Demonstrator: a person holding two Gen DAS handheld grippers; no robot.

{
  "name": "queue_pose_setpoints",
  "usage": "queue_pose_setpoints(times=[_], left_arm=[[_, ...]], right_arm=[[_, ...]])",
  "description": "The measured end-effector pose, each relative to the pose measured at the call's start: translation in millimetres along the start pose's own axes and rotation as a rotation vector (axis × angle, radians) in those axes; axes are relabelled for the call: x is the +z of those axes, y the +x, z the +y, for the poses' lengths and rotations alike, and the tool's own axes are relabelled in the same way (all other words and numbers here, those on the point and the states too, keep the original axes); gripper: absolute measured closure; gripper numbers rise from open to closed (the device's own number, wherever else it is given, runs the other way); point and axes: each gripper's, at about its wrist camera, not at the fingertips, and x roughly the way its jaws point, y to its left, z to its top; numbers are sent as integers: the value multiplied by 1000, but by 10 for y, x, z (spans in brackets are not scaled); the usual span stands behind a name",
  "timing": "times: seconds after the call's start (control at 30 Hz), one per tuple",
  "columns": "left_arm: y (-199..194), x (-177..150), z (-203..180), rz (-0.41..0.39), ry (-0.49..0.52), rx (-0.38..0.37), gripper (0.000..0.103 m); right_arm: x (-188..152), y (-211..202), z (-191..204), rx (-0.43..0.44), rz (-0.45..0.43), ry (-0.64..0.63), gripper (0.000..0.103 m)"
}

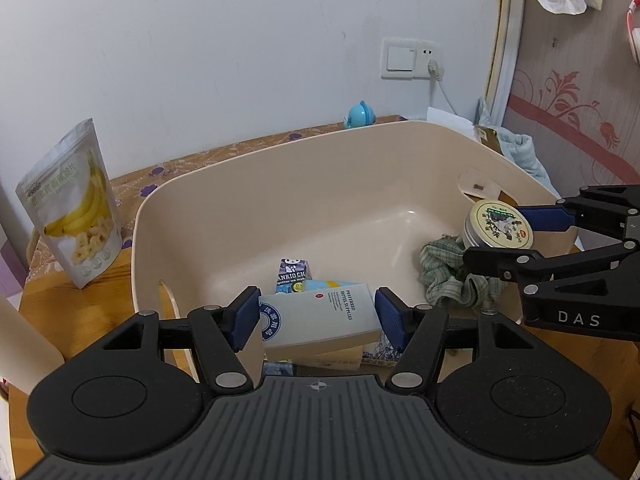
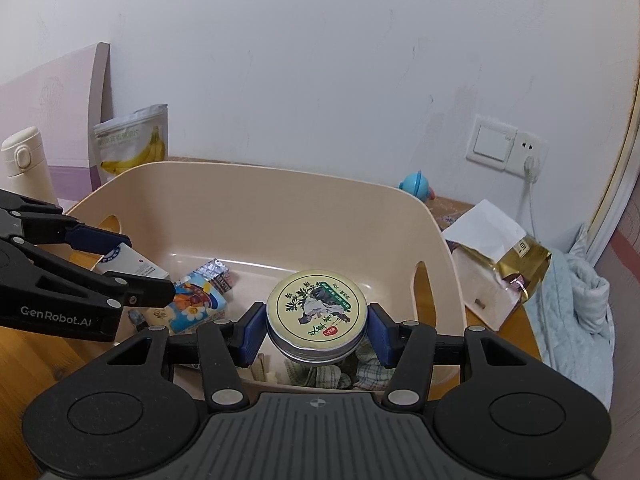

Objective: Organize objects
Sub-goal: 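Open left tool releasing the white box while right tool drops the tin into the bin, then withdraw both tools from the bin toward the black cube and purple box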

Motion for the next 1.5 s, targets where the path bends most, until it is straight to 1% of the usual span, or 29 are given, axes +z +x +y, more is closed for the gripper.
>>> queue_pose_setpoints(times=[0.03,0.1,0.2,0.3,0.37,0.5,0.53,0.57,0.63,0.97,1.23,1.5], left_arm=[[7,-1,0,2,-2,-3,38],[6,0,-6,0,-6,0,36],[-15,3,-33,-5,-4,19,22],[-69,-5,-49,-17,2,29,21],[-115,-8,-59,-26,0,35,21],[-229,-13,-67,-51,-7,51,20],[-268,-18,-63,-59,-11,54,20],[-301,-19,-58,-66,-14,56,20],[-374,-30,-49,-78,-20,58,19],[-689,-163,-94,-105,-14,75,18],[-892,-333,-111,-118,-29,77,18],[-966,-549,-148,-97,-30,73,18]], right_arm=[[2,2,-8,2,4,5,51],[-6,-1,-17,0,5,10,43],[-11,-36,-26,3,-3,14,41],[-9,-98,-27,5,-21,15,33],[-9,-149,-27,8,-35,17,25],[-20,-276,-27,7,-60,19,23],[-22,-307,-31,6,-66,21,20],[-26,-341,-36,5,-72,24,16],[-28,-406,-50,5,-85,30,12],[-126,-673,-66,2,-117,38,3],[-294,-832,-1,8,-107,23,1],[-489,-903,59,15,-81,21,0]])
